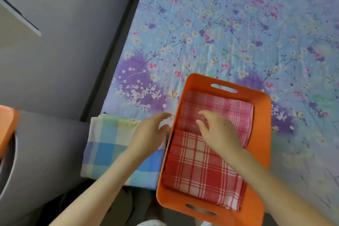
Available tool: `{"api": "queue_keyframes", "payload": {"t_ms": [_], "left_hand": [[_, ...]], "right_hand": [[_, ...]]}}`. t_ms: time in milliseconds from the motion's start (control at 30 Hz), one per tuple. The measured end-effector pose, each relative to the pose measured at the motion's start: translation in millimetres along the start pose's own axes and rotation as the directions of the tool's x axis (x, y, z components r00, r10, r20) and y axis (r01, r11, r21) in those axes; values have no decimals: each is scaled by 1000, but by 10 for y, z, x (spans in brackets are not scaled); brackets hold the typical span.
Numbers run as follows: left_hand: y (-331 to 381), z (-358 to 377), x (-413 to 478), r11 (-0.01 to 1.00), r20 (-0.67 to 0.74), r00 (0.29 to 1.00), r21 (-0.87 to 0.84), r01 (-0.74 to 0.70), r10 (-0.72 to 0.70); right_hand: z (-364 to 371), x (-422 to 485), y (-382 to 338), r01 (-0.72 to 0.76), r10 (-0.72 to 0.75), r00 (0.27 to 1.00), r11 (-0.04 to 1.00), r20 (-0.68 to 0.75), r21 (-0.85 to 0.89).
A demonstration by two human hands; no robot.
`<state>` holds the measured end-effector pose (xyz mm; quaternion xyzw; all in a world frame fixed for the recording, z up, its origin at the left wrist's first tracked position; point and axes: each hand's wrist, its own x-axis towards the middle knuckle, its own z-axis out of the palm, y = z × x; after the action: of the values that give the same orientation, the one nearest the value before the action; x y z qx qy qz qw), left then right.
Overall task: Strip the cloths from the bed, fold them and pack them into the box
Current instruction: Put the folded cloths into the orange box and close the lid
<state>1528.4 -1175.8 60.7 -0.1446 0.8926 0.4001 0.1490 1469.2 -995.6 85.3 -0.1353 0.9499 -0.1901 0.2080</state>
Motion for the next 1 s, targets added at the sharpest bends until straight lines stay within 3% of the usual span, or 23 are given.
{"api": "queue_keyframes", "payload": {"t_ms": [67, 167, 233, 300, 367, 400, 500, 600, 633, 767, 833, 900, 1000], "left_hand": [[-361, -254, -41, 983, -216, 959, -73, 171, -183], [-1106, -383, -96, 875, -311, 818, -142, 463, -483], [-1632, -338, -245, 719, -287, 661, -223, 658, -694], [-2101, -178, -473, 486, -200, 443, -383, 786, -874], [-2401, 60, -688, 256, -60, 269, -562, 787, -961], [-2535, 185, -782, 163, 19, 231, -652, 741, -973], [-2757, 468, -888, 26, 167, 271, -807, 590, -948], [-2991, 564, -861, -29, 192, 288, -873, 486, -938], [-3002, 544, -830, -65, 212, 292, -895, 441, -933], [-2978, 484, -800, -280, 334, 375, -940, 193, -865], [-2890, 449, -796, -329, 360, 398, -933, 146, -844], [-2805, 410, -812, -342, 365, 375, -931, 128, -852], [-2665, 302, -874, -379, 391, 370, -919, 107, -843]], "right_hand": [[84, 148, -410, 119, -116, 993, 986, -30, 118], [491, 403, -890, 234, -241, 955, 971, 173, 56], [887, 562, -1109, 274, -246, 916, 960, 316, -48], [1267, 733, -1218, 242, -157, 902, 955, 403, -170], [1572, 923, -1171, 180, -27, 884, 941, 467, -287], [1715, 1032, -1133, 145, 42, 874, 928, 484, -343], [1928, 1313, -959, 24, 277, 793, 876, 543, -482], [2104, 1558, -766, -141, 398, 561, 910, 726, -390], [2079, 1590, -721, -184, 389, 521, 920, 760, -345], [2202, 1631, -618, -215, 345, 518, 938, 783, -271], [2192, 1585, -617, -259, 361, 490, 930, 794, -262], [2164, 1547, -627, -298, 365, 471, 923, 803, -245], [2033, 1388, -790, -166, 241, 576, 970, 781, -177]]}}
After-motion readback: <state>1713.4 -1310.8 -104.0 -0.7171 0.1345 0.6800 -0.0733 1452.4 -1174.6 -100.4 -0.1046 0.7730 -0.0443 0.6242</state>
